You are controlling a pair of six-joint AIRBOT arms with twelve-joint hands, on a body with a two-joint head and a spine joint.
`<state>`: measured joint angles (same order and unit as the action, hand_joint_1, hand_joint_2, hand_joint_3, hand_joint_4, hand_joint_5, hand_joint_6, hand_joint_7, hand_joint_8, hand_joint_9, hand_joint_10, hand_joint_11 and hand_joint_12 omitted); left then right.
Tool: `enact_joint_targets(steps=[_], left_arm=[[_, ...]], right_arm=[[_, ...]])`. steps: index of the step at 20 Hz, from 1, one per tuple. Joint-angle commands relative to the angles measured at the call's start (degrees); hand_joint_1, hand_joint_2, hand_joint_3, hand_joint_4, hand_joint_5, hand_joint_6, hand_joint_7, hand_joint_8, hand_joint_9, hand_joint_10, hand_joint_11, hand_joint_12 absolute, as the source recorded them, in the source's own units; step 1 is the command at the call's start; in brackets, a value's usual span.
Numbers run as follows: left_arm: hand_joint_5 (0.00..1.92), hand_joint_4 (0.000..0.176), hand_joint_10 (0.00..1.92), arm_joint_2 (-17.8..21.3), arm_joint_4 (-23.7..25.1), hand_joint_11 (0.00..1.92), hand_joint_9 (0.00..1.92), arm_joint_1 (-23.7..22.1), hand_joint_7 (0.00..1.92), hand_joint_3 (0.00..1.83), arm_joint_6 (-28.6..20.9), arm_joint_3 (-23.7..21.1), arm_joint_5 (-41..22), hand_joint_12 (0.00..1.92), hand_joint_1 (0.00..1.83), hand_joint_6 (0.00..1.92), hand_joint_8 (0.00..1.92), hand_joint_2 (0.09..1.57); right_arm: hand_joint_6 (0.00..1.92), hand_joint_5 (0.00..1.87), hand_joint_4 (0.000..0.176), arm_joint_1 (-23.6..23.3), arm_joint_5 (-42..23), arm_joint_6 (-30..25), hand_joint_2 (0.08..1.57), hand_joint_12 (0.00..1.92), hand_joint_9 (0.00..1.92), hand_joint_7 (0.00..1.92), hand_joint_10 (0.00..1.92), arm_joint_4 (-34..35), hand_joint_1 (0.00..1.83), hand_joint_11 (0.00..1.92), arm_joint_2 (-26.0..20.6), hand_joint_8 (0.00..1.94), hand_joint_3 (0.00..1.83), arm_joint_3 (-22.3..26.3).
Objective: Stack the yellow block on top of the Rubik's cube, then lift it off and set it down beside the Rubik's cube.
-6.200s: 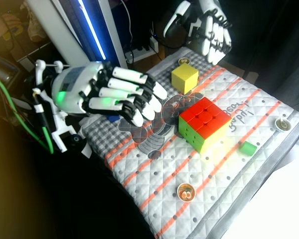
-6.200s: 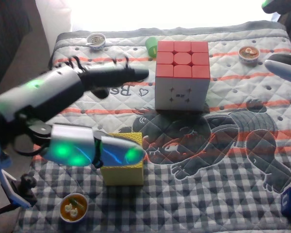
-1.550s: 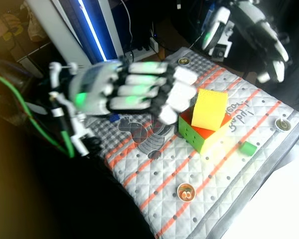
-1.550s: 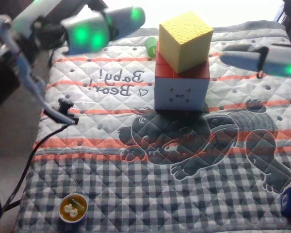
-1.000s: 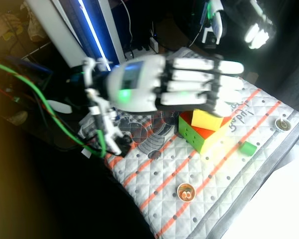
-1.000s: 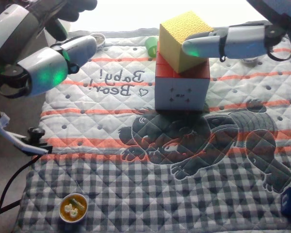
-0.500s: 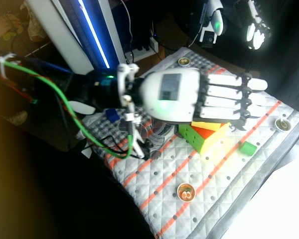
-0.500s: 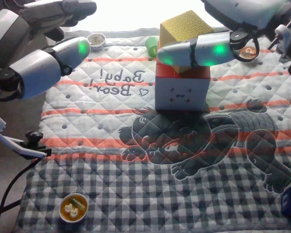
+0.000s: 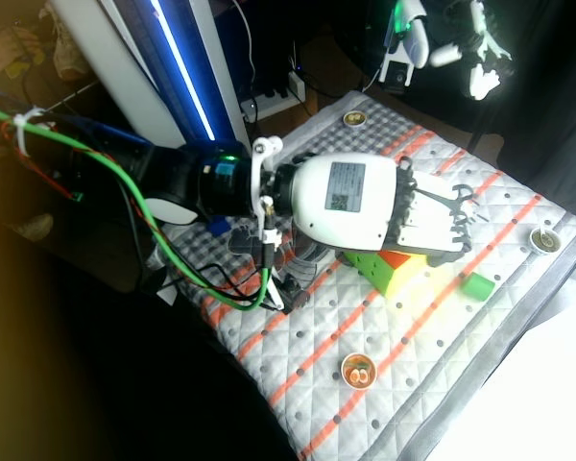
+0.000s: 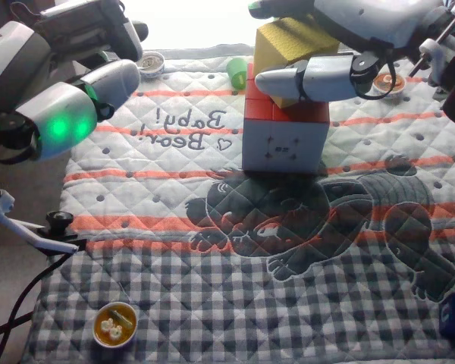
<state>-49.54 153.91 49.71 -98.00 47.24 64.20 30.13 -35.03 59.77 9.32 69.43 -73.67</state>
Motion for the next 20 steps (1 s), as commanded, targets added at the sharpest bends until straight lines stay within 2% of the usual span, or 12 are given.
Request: enact_joint_targets(steps=[1, 2, 4, 5, 6, 8, 10, 12, 13, 15, 17, 20], left_arm=[[0.52, 0.112, 0.87, -0.13, 1.85, 0.0, 0.23, -0.2, 0.6, 0.0, -0.72, -0.08, 7.41, 1.63, 0.78, 1.66, 0.09, 1.38], [0.52, 0.112, 0.87, -0.13, 1.77, 0.0, 0.23, -0.07, 0.6, 0.0, -0.8, -0.09, 7.45, 1.63, 0.78, 1.66, 0.09, 1.38], [0.52, 0.074, 0.86, -0.16, 1.47, 0.0, 0.21, 0.26, 0.59, 0.0, -1.03, -0.11, 7.71, 1.64, 0.81, 1.66, 0.09, 1.38], [0.52, 0.087, 0.87, -0.16, 1.34, 0.0, 0.22, 0.48, 0.59, 0.0, -1.1, -0.12, 7.82, 1.65, 0.8, 1.67, 0.09, 1.38], [0.51, 0.081, 0.87, -0.16, 1.15, 0.0, 0.22, 0.71, 0.59, 0.0, -1.21, -0.12, 7.91, 1.65, 0.8, 1.67, 0.09, 1.38], [0.51, 0.065, 0.85, -0.17, 0.92, 0.0, 0.23, 0.99, 0.59, 0.0, -1.37, -0.12, 8.13, 1.64, 0.8, 1.67, 0.09, 1.39], [0.53, 0.037, 0.86, -0.18, 0.8, 0.0, 0.25, 1.15, 0.61, 0.0, -1.38, -0.12, 8.2, 1.67, 0.84, 1.65, 0.1, 1.38], [0.53, 0.048, 0.86, -0.18, 0.61, 0.0, 0.25, 1.42, 0.61, 0.0, -1.42, -0.19, 8.43, 1.67, 0.84, 1.64, 0.1, 1.37], [0.54, 0.041, 0.86, -0.18, 0.55, 0.0, 0.24, 1.55, 0.6, 0.0, -1.44, -0.26, 8.58, 1.68, 0.85, 1.63, 0.1, 1.37], [0.54, 0.044, 0.85, -0.08, 0.27, 0.01, 0.26, 2.16, 0.61, 0.0, -1.54, -0.53, 9.24, 1.67, 0.85, 1.63, 0.1, 1.36], [0.54, 0.027, 0.82, 0.33, -0.03, 0.01, 0.27, 2.96, 0.61, 0.0, -1.71, -0.98, 10.25, 1.64, 0.86, 1.63, 0.1, 1.36], [0.55, 0.039, 0.8, 0.7, -0.42, 0.0, 0.27, 3.69, 0.61, 0.0, -1.91, -1.4, 11.09, 1.64, 0.85, 1.62, 0.1, 1.36]], right_arm=[[1.09, 0.77, 0.0, -0.83, -5.16, -0.38, 1.21, 1.88, 0.87, 0.95, 1.51, -0.14, 1.06, 0.72, 0.11, 1.11, 0.0, -0.24], [1.09, 0.77, 0.0, -0.9, -5.18, -0.42, 1.21, 1.88, 0.87, 0.95, 1.51, -0.12, 1.06, 0.72, 0.11, 1.11, 0.0, -0.24], [1.35, 0.59, 0.0, -1.14, -5.26, -0.59, 1.26, 1.91, 0.85, 0.87, 1.62, -0.09, 1.2, 0.72, 0.09, 1.43, 0.0, -0.32], [1.38, 0.58, 0.0, -1.16, -5.44, -0.89, 1.26, 1.92, 0.85, 0.85, 1.66, -0.08, 1.2, 0.74, 0.09, 1.45, 0.0, -0.35], [1.42, 0.56, 0.0, -1.16, -5.7, -1.34, 1.27, 1.92, 0.83, 0.84, 1.67, -0.08, 1.2, 0.73, 0.09, 1.46, 0.0, -0.33], [1.53, 0.53, 0.0, -1.16, -6.64, -1.99, 1.31, 1.92, 0.75, 0.76, 1.66, -0.08, 1.16, 0.67, 0.09, 1.53, 0.0, -0.3], [1.53, 0.48, 0.0, -1.16, -7.68, -2.15, 1.3, 1.9, 0.72, 0.67, 1.7, -0.08, 1.31, 0.64, 0.08, 1.5, 0.0, -0.11], [1.48, 0.54, 0.0, -1.2, -11.21, -3.54, 1.28, 1.88, 0.71, 0.68, 1.65, -0.1, 1.32, 0.61, 0.05, 1.48, 0.0, 1.05], [1.54, 0.59, 0.0, -1.2, -12.54, -3.62, 1.3, 1.9, 0.63, 0.7, 1.58, -0.1, 1.16, 0.54, -0.41, 1.5, 0.0, 1.73], [1.46, 0.6, 0.0, -1.17, -16.68, -3.62, 1.29, 1.92, 0.69, 0.75, 1.64, -0.55, 1.15, 0.65, -3.38, 1.53, 0.0, 4.35], [1.43, 0.62, 0.0, 0.16, -20.79, -3.62, 1.28, 1.9, 0.74, 0.75, 1.62, -1.72, 1.15, 0.73, -6.43, 1.53, 0.0, 7.18], [1.53, 0.54, 0.0, 3.58, -27.34, -3.62, 1.34, 1.92, 0.67, 0.65, 1.9, -2.61, 1.11, 0.75, -10.35, 1.71, 0.0, 11.06]])
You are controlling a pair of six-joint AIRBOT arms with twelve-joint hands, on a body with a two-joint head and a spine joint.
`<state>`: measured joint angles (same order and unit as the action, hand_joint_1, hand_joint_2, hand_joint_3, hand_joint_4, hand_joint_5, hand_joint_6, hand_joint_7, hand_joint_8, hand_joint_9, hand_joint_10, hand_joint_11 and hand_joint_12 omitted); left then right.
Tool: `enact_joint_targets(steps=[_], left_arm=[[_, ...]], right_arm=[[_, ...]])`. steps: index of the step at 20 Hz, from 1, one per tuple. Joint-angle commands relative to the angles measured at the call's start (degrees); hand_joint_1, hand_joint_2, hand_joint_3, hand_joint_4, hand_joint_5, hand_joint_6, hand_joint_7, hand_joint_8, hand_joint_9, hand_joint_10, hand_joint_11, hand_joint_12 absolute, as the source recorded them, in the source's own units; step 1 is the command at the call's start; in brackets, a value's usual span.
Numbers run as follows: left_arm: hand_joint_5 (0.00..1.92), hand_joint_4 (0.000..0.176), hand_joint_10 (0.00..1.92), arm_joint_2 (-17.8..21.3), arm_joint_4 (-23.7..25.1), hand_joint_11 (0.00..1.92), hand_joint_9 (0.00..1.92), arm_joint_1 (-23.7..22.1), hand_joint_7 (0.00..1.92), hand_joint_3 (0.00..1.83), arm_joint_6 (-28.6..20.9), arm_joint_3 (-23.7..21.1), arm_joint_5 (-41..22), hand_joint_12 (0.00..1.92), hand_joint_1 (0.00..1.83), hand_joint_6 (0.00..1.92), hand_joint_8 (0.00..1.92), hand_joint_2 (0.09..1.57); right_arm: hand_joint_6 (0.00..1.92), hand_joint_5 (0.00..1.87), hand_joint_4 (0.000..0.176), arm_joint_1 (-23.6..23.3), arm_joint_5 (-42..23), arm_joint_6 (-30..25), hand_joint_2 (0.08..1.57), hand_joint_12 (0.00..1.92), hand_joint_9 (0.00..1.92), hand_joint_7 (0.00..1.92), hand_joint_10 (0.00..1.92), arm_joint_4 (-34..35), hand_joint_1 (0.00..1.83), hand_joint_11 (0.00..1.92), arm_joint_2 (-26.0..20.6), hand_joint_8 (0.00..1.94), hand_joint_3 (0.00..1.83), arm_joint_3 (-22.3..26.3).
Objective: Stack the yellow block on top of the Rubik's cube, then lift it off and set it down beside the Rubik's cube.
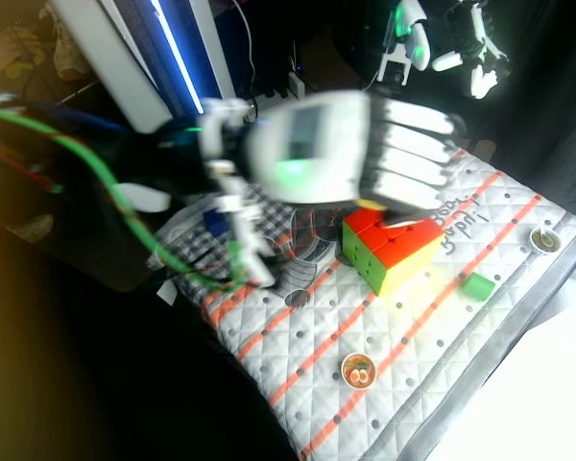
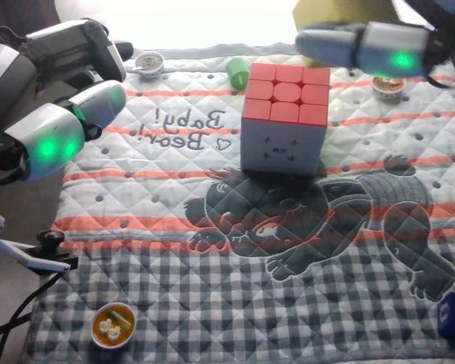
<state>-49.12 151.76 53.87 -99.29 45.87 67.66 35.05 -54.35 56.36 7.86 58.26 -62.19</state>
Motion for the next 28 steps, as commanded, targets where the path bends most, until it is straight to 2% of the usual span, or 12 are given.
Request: enact_joint_targets(steps=[1, 4, 7, 11, 12, 14, 15, 17, 23, 25, 27, 28], left_arm=[[0.55, 0.05, 0.8, 0.38, 1.62, 0.0, 0.27, -0.14, 0.61, 0.0, -0.72, -0.16, 7.94, 1.62, 0.85, 1.62, 0.09, 1.36], [0.57, 0.074, 0.77, 0.77, 1.07, 0.0, 0.27, 1.01, 0.61, 0.0, -0.92, -0.77, 9.15, 1.57, 0.84, 1.59, 0.09, 1.35], [0.57, 0.0, 0.75, 1.2, 0.44, 0.0, 0.26, 2.42, 0.6, 0.0, -1.42, -1.42, 10.65, 1.51, 0.9, 1.59, 0.08, 1.35], [0.56, 0.0, 0.73, 1.31, -0.39, 0.0, 0.31, 4.01, 0.64, 0.0, -2.2, -1.85, 12.02, 1.52, 0.89, 1.6, 0.08, 1.35], [0.55, 0.052, 0.74, 1.35, -0.5, 0.0, 0.33, 4.19, 0.64, 0.0, -2.21, -1.93, 12.25, 1.54, 0.85, 1.61, 0.09, 1.36], [0.53, 0.033, 0.79, 1.41, -0.81, 0.01, 0.33, 4.54, 0.66, 0.0, -2.26, -2.22, 12.51, 1.57, 0.84, 1.64, 0.1, 1.37], [0.53, 0.058, 0.82, 1.41, -0.84, 0.01, 0.32, 4.54, 0.66, 0.0, -2.27, -2.26, 12.51, 1.58, 0.82, 1.65, 0.1, 1.37], [0.5, 0.164, 0.82, 1.37, -0.86, 0.02, 0.33, 4.54, 0.66, 0.0, -2.29, -2.33, 12.51, 1.61, 0.74, 1.68, 0.11, 1.38], [0.49, 0.176, 0.72, 1.19, -0.94, 0.0, 0.28, 4.51, 0.63, 0.0, -2.39, -2.4, 12.51, 1.52, 0.72, 1.69, 0.11, 1.39], [0.51, 0.176, 0.78, 1.19, -0.97, 0.0, 0.27, 4.51, 0.64, 0.0, -2.44, -2.4, 12.51, 1.56, 0.74, 1.66, 0.13, 1.37], [0.5, 0.172, 0.82, 1.16, -1.07, 0.0, 0.29, 4.51, 0.61, 0.0, -2.45, -2.4, 12.51, 1.55, 0.73, 1.68, 0.24, 1.39], [0.5, 0.14, 0.77, 1.15, -1.13, 0.0, 0.3, 4.51, 0.59, 0.0, -2.47, -2.4, 12.51, 1.51, 0.75, 1.69, 0.27, 1.39]], right_arm=[[1.48, 0.56, 0.0, -0.09, -10.13, -0.21, 1.33, 1.92, 0.75, 0.68, 1.92, -1.34, 1.13, 0.83, -0.34, 1.7, 0.0, 0.84], [1.46, 0.54, 0.0, 4.38, -15.67, -0.21, 1.31, 1.92, 0.91, 0.77, 1.8, -2.01, 1.17, 0.9, -3.06, 1.63, 0.0, 4.09], [1.39, 0.59, 0.0, 8.57, -18.97, -0.2, 1.29, 1.92, 0.95, 0.81, 1.78, -2.78, 1.19, 0.97, -5.44, 1.58, 0.0, 7.0], [1.28, 0.69, 0.0, 15.1, -21.48, -0.2, 1.32, 1.92, 1.04, 0.87, 1.7, -2.86, 1.22, 1.03, -7.36, 1.49, 0.0, 10.01], [1.3, 0.67, 0.0, 16.33, -21.48, -0.2, 1.33, 1.92, 0.99, 0.85, 1.7, -2.86, 1.21, 1.0, -7.53, 1.51, 0.0, 10.42], [1.36, 0.62, 0.0, 20.58, -21.44, -0.21, 1.35, 1.92, 0.95, 0.82, 1.79, -1.35, 1.2, 0.98, -8.14, 1.57, 0.0, 11.6], [1.39, 0.62, 0.0, 22.1, -21.44, -0.22, 1.35, 1.92, 0.92, 0.82, 1.78, -0.64, 1.2, 0.95, -8.17, 1.54, 0.0, 11.84], [1.36, 0.61, 0.0, 26.33, -21.4, -0.33, 1.33, 1.92, 0.89, 0.79, 1.85, 1.33, 1.2, 0.92, -8.15, 1.61, 0.0, 12.36], [1.41, 0.61, 0.0, 30.1, -16.03, -2.12, 1.32, 1.92, 0.78, 0.82, 1.72, 2.89, 1.19, 0.66, -6.1, 1.5, 0.0, 12.46], [0.99, 0.22, 0.0, 30.28, -14.83, -2.12, 1.12, 1.68, 0.21, 0.26, 1.22, 3.17, 1.02, 0.05, -5.54, 1.0, 0.0, 12.34], [0.57, 0.06, 0.0, 30.28, -14.29, -2.12, 1.0, 1.11, 0.01, 0.07, 0.65, 3.19, 0.91, 0.0, -5.31, 0.52, 0.0, 12.33], [0.48, 0.01, 0.0, 30.31, -14.1, -2.12, 0.96, 0.9, 0.0, 0.02, 0.4, 3.19, 0.82, 0.0, -5.2, 0.36, 0.0, 12.34]])
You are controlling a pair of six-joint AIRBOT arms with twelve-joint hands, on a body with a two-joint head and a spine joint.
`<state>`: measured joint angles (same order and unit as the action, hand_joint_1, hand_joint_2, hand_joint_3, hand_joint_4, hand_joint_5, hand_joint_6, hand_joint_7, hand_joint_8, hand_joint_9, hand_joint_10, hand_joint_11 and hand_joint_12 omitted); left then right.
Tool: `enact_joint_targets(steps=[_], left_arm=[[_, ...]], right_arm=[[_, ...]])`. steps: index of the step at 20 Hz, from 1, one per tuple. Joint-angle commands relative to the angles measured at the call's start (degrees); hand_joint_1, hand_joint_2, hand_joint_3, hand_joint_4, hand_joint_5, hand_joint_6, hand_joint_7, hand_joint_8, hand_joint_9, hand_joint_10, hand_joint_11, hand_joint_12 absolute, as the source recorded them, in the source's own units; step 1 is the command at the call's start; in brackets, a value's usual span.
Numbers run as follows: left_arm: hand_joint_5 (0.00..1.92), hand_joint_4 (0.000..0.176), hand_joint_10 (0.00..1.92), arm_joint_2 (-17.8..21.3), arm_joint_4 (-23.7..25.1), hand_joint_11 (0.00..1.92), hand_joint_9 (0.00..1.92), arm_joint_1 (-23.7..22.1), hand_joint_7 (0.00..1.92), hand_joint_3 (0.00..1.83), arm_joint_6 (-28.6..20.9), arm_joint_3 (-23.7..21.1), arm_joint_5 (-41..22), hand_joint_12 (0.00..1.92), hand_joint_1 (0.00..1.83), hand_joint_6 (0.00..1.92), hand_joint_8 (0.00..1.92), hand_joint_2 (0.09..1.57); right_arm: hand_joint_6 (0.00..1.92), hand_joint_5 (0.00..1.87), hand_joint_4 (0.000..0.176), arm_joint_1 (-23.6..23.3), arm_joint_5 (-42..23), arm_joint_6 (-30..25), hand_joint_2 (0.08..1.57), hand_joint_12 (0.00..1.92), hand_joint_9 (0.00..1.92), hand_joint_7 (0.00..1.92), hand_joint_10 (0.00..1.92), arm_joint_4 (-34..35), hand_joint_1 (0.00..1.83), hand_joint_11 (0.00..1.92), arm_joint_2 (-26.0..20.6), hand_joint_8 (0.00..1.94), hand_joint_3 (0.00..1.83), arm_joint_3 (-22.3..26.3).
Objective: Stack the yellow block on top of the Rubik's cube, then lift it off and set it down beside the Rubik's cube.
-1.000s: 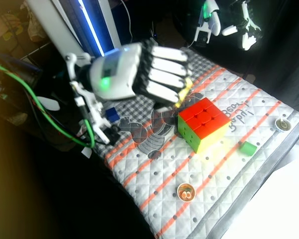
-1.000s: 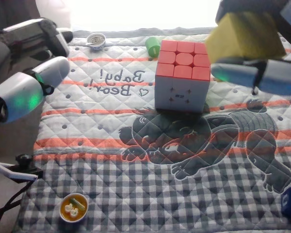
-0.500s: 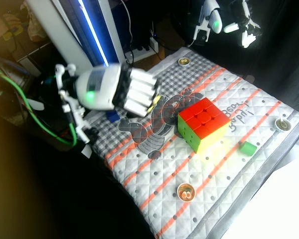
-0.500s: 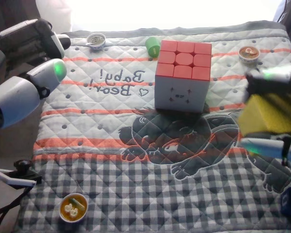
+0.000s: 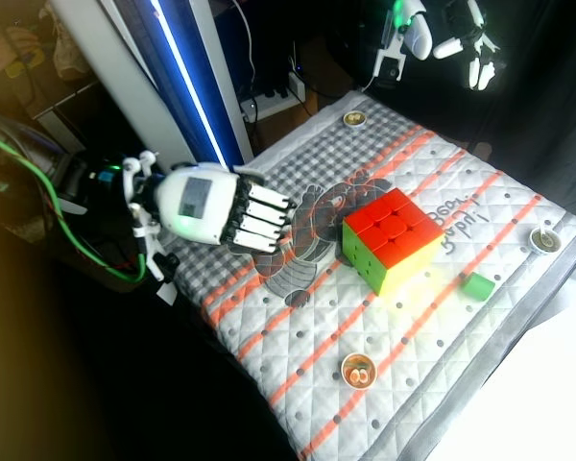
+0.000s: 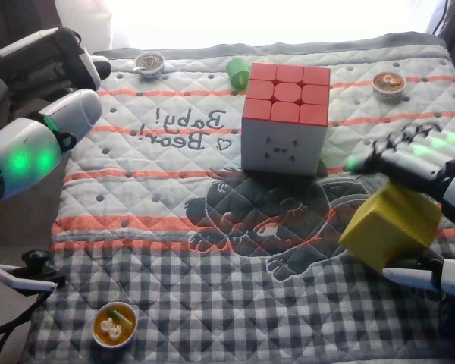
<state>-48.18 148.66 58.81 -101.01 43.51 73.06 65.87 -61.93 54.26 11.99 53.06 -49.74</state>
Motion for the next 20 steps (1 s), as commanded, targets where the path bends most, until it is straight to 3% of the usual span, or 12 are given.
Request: enact_joint_targets(steps=[1, 3, 9, 10, 11, 12, 13, 14, 15, 16, 19, 20], left_arm=[[0.5, 0.143, 0.73, 0.21, 1.91, 0.0, 0.31, -0.42, 0.57, 0.0, -0.74, -0.04, 7.11, 1.47, 0.75, 1.68, 0.31, 1.39], [0.51, 0.135, 0.76, 0.22, 1.79, 0.0, 0.31, -0.37, 0.55, 0.0, -0.76, -0.04, 7.11, 1.43, 0.76, 1.67, 0.42, 1.38], [0.55, 0.176, 0.81, 0.3, 3.05, 0.05, 0.42, 0.42, 0.59, 0.0, -10.06, 2.55, 7.4, 1.52, 0.77, 1.61, 0.55, 1.35], [0.56, 0.051, 0.93, 0.32, 3.78, 0.16, 0.48, 0.48, 0.63, 0.0, -12.92, 3.63, 7.4, 1.6, 1.01, 1.54, 1.37, 1.34], [0.6, 0.044, 0.93, 0.57, 4.97, 0.15, 0.42, 0.19, 0.43, 0.0, -14.97, 4.62, 7.4, 1.57, 0.91, 1.54, 1.03, 1.33], [0.56, 0.0, 0.8, 0.73, 5.73, 0.25, 0.53, -0.48, 0.57, 0.0, -15.63, 5.09, 7.4, 1.48, 0.78, 0.85, 0.71, 1.24], [0.66, 0.063, 0.48, 0.99, 7.12, 0.47, 0.76, -1.84, 0.79, 0.0, -16.58, 5.9, 7.4, 1.22, 0.88, 1.25, 0.32, 1.27], [0.66, 0.063, 0.48, 1.02, 8.08, 0.47, 0.76, -2.9, 0.79, 0.0, -17.84, 6.67, 7.25, 1.22, 0.88, 1.25, 0.32, 1.27], [0.64, 0.027, 0.39, 1.03, 9.41, 0.54, 0.85, -3.87, 0.87, 0.0, -19.96, 7.89, 6.84, 1.16, 0.91, 1.45, 0.25, 1.3], [0.6, 0.0, 0.38, 1.11, 11.04, 0.63, 0.96, -5.11, 0.88, 0.0, -21.61, 8.97, 6.66, 1.16, 1.12, 1.46, 1.03, 1.26], [0.49, 0.0, 0.55, 1.36, 14.33, 0.56, 0.85, -9.39, 0.73, 0.0, -19.83, 8.81, 8.79, 1.31, 1.1, 1.59, 1.47, 1.32], [0.54, 0.055, 0.66, 1.81, 15.53, 0.54, 0.76, -10.49, 0.61, 0.0, -17.38, 7.92, 10.84, 1.37, 0.88, 1.61, 0.99, 1.35]], right_arm=[[0.39, 0.0, 0.0, -0.44, -6.48, -0.02, 0.96, 0.74, 0.0, 0.0, 0.18, -0.88, 0.77, 0.0, 0.06, 0.2, 0.0, -0.11], [0.17, 0.0, 0.0, -0.41, -6.5, -0.02, 0.92, 0.04, 0.0, 0.0, 0.0, -0.75, 0.69, 0.0, 0.07, 0.0, 0.0, -0.03], [0.44, 0.0, 0.0, -0.43, -12.04, -0.02, 1.02, 0.0, 0.0, 0.01, 0.0, 0.87, 0.54, 0.0, -0.63, 0.0, 0.0, 0.31], [0.45, 0.0, 0.0, -0.43, -14.23, -0.02, 1.1, 0.0, 0.01, 0.05, 0.0, 1.5, 0.59, 0.0, -1.14, 0.02, 0.0, 0.47], [0.52, 0.0, 0.0, -0.43, -17.77, -0.01, 1.09, 0.0, 0.03, 0.11, 0.02, 2.24, 0.66, 0.0, -2.01, 0.05, 0.0, 0.66], [0.65, 0.04, 0.0, -0.43, -19.87, -0.01, 1.08, 0.31, 0.1, 0.21, 0.17, 2.65, 0.64, 0.0, -2.52, 0.16, 0.0, 0.69], [0.85, 0.0, 0.0, -0.59, -23.35, 0.05, 1.12, 0.81, 0.0, 0.18, 0.62, 3.22, 0.53, 0.0, -3.31, 0.42, 0.01, 0.7], [0.85, 0.0, 0.0, -0.87, -25.54, 0.38, 1.12, 0.81, 0.0, 0.18, 0.62, 3.79, 0.53, 0.0, -3.78, 0.42, 0.01, 0.71], [0.91, 0.0, 0.0, -1.28, -28.07, 1.06, 1.12, 0.83, 0.0, 0.13, 0.66, 4.66, 0.55, 0.0, -4.31, 0.55, 0.0, 0.74], [1.0, 0.0, 0.0, -1.69, -31.05, 1.34, 1.17, 0.88, 0.0, 0.1, 0.7, 5.72, 0.56, 0.0, -4.75, 0.64, 0.02, 0.64], [1.09, 0.0, 0.0, -2.57, -39.02, 2.71, 1.17, 1.36, 0.13, 0.16, 0.95, 6.57, 0.55, 0.0, -5.49, 0.88, 0.0, 0.83], [1.08, 0.0, 0.0, -4.61, -39.02, 3.53, 1.26, 1.22, 0.06, 0.11, 0.93, 6.7, 0.38, 0.0, -6.03, 0.83, 0.03, 1.39]])
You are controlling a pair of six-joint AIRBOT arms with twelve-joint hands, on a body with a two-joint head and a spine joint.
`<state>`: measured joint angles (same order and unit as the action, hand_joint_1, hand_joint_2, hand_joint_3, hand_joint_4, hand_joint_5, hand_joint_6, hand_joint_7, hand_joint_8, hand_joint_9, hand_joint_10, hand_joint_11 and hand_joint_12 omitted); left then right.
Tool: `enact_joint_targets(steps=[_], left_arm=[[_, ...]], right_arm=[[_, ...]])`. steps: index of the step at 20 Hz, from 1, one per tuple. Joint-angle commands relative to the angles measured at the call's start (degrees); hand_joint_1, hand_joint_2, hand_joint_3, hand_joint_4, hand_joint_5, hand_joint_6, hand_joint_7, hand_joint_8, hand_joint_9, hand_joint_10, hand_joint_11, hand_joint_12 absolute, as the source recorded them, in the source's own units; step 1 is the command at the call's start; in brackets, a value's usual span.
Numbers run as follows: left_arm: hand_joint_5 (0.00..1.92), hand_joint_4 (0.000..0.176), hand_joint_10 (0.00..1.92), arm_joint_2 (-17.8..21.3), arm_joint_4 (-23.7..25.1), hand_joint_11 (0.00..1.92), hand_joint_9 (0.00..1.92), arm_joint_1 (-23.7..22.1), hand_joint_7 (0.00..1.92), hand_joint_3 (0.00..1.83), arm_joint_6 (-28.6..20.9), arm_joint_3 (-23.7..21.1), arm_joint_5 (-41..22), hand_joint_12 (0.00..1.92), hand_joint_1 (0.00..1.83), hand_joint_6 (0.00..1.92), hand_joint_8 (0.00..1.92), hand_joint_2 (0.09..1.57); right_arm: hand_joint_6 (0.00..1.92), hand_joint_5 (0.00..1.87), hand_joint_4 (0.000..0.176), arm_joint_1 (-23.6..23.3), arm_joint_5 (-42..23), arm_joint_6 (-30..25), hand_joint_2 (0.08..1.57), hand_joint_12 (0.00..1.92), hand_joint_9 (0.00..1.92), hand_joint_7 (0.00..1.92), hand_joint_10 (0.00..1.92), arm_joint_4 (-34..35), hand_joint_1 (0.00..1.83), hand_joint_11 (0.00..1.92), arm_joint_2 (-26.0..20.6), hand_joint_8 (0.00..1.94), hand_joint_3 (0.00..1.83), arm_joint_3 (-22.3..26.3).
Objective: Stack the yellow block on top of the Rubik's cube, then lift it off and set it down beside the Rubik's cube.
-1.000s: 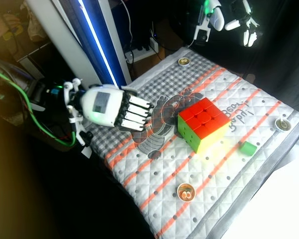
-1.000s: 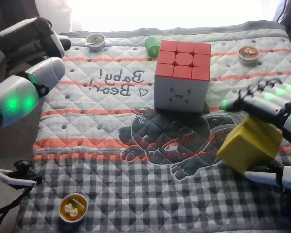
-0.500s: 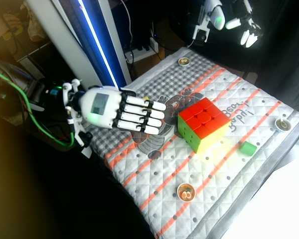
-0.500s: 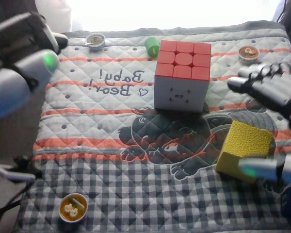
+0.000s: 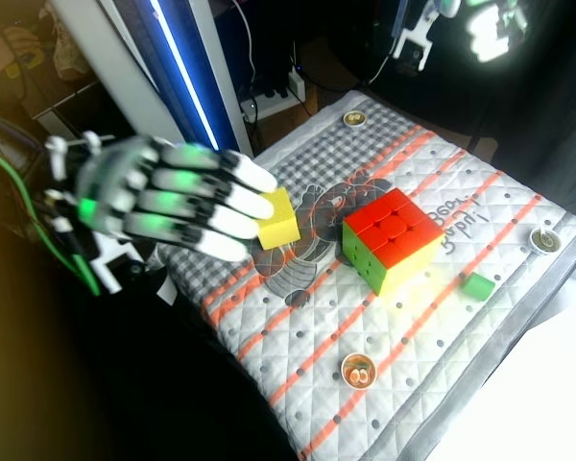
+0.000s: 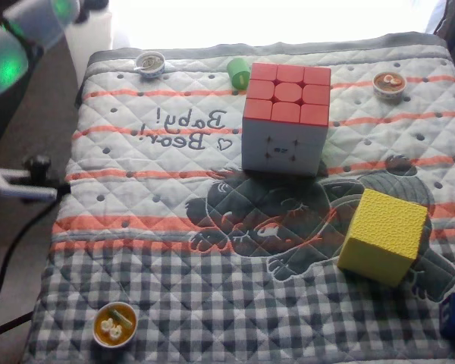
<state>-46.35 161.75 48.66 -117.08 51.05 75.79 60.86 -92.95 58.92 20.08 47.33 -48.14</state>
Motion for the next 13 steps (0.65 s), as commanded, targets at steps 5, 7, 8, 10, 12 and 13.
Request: enact_joint_targets(steps=[5, 7, 8, 10, 12, 13], left_arm=[[0.19, 0.021, 0.44, 2.44, 6.72, 0.14, 0.49, -1.07, 0.48, 0.0, 4.28, -3.06, 19.06, 1.41, 0.45, 0.13, 0.08, 1.17], [0.13, 0.067, 0.14, 2.62, 8.44, 0.0, 0.38, -1.42, 0.26, 0.01, 6.31, -3.83, 21.49, 1.09, 0.24, 0.05, 0.0, 1.3], [0.04, 0.169, 0.01, 2.42, 8.61, 0.0, 0.36, -1.69, 0.36, 0.0, 6.7, -3.67, 21.26, 0.79, 0.37, 0.86, 0.01, 1.24], [0.01, 0.143, 0.0, 2.38, 8.54, 0.0, 0.28, -1.64, 0.28, 0.0, 6.68, -3.72, 21.68, 0.4, 0.15, 0.39, 0.0, 1.23], [0.17, 0.086, 0.03, 2.37, 8.57, 0.0, 0.34, -0.89, 0.33, 0.01, 6.75, -4.29, 23.88, 0.97, 0.16, 0.12, 0.02, 1.26], [0.11, 0.101, 0.01, 2.12, 8.8, 0.0, 0.22, -1.1, 0.18, 0.02, 7.08, -4.54, 24.25, 0.89, 0.1, 0.08, 0.0, 1.28]], right_arm=[[0.66, 0.0, 0.061, -8.46, -8.0, 4.77, 1.23, 1.52, 0.25, 0.22, 0.9, -5.96, 0.1, 0.0, -1.32, 0.68, 0.0, -0.01], [0.53, 0.03, 0.092, -11.66, -8.0, 6.11, 1.23, 1.46, 0.23, 0.27, 0.65, -9.29, 0.0, 0.0, -1.36, 0.29, 0.0, 0.06], [0.74, 0.0, 0.159, -13.27, -8.0, 6.76, 1.31, 1.71, 0.13, 0.24, 0.88, -10.34, 0.0, 0.0, -1.02, 0.4, 0.02, -0.07], [0.42, 0.0, 0.101, -14.01, -8.03, 7.15, 1.28, 1.59, 0.04, 0.15, 0.86, -11.22, 0.0, 0.0, -0.95, 0.39, 0.0, -0.1], [0.02, 0.0, 0.12, -14.23, -8.03, 7.23, 1.27, 1.51, 0.24, 0.24, 0.61, -11.45, 0.0, 0.03, -1.28, 0.22, 0.0, 0.6], [0.0, 0.0, 0.117, -13.77, -8.03, 7.23, 1.27, 1.52, 0.3, 0.27, 0.51, -11.45, 0.01, 0.03, -1.62, 0.16, 0.0, 1.32]])
